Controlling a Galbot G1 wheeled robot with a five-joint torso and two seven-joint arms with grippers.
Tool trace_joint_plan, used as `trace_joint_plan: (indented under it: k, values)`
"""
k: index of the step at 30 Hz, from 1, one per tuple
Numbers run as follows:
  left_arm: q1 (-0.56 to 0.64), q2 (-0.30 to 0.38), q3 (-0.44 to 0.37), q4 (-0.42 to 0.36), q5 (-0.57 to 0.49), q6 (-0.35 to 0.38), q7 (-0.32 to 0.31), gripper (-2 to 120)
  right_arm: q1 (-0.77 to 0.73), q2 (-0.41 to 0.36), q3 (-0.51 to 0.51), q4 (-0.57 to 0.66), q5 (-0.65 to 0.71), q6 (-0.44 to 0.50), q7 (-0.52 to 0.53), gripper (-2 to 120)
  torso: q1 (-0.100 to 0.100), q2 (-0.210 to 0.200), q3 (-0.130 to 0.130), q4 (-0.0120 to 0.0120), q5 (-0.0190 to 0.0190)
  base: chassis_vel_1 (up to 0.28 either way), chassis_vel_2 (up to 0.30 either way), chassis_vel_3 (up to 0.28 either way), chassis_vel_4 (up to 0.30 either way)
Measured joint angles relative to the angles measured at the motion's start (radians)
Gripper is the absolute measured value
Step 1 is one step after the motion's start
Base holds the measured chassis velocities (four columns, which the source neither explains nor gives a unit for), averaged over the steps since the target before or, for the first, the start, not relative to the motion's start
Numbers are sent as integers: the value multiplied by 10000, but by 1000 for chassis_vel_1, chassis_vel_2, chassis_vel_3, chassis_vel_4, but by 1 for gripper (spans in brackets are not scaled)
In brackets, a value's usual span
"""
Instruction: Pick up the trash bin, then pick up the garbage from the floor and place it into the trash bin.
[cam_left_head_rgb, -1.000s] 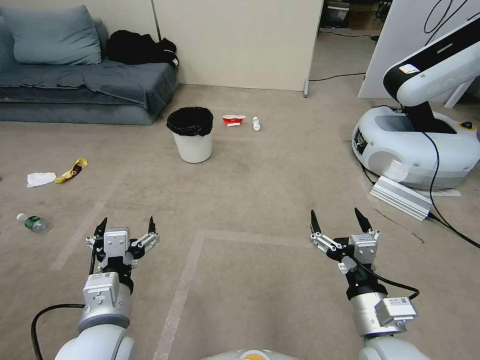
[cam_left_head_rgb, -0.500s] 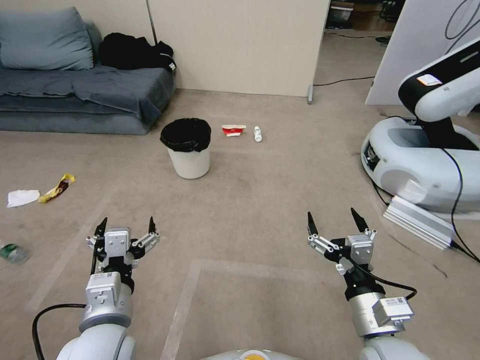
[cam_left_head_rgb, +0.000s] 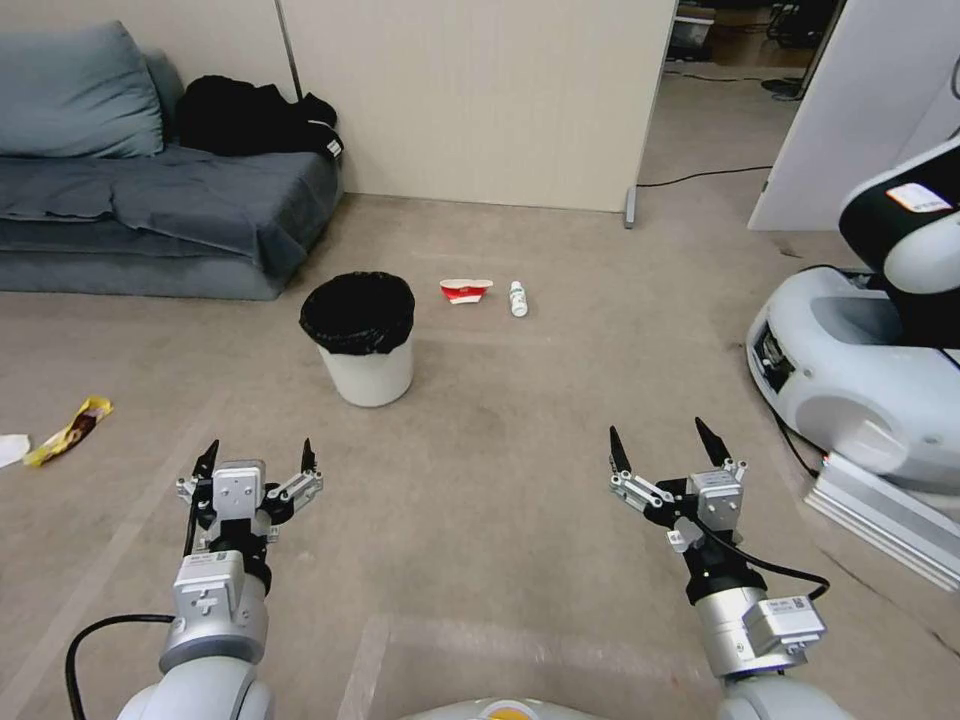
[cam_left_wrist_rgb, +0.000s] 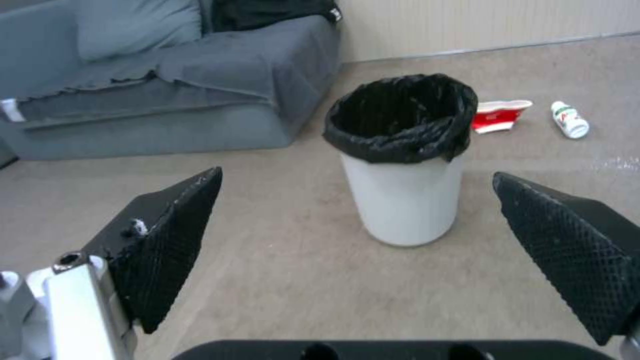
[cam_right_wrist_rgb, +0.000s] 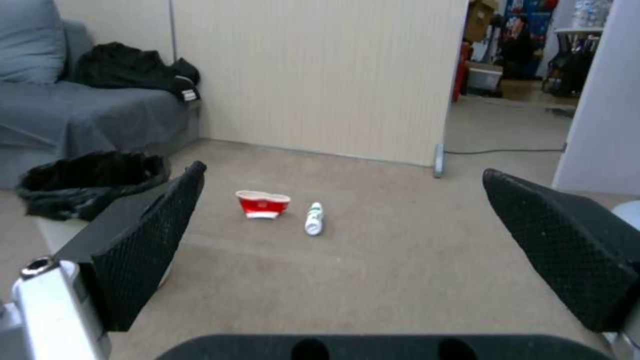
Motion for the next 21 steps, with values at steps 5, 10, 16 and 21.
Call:
trace_joint_plan:
  k: [5, 10, 16, 21]
  values:
    - [9, 35, 12, -54, -85, 56, 0, 99, -46, -2, 7, 34, 3, 9, -3, 100, 0, 0, 0, 2, 7, -261, 250, 253, -248]
    - [17, 71, 10, -113, -110, 100, 6, 99, -87, -1, 19, 75, 7, 28, -19, 100, 0, 0, 0, 0, -1, -231, 240, 234, -240]
    - [-23, 67, 1, -114, -225, 138, 9, 99, -121, -3, 33, 77, 6, 62, -33, 100, 0, 0, 0, 4, 13, -224, 246, 250, -231]
    - [-29, 67, -1, -138, -238, 170, 10, 99, -120, -3, 45, 79, 6, 97, -46, 100, -1, 0, 0, -1, -1, -245, 239, 250, -252]
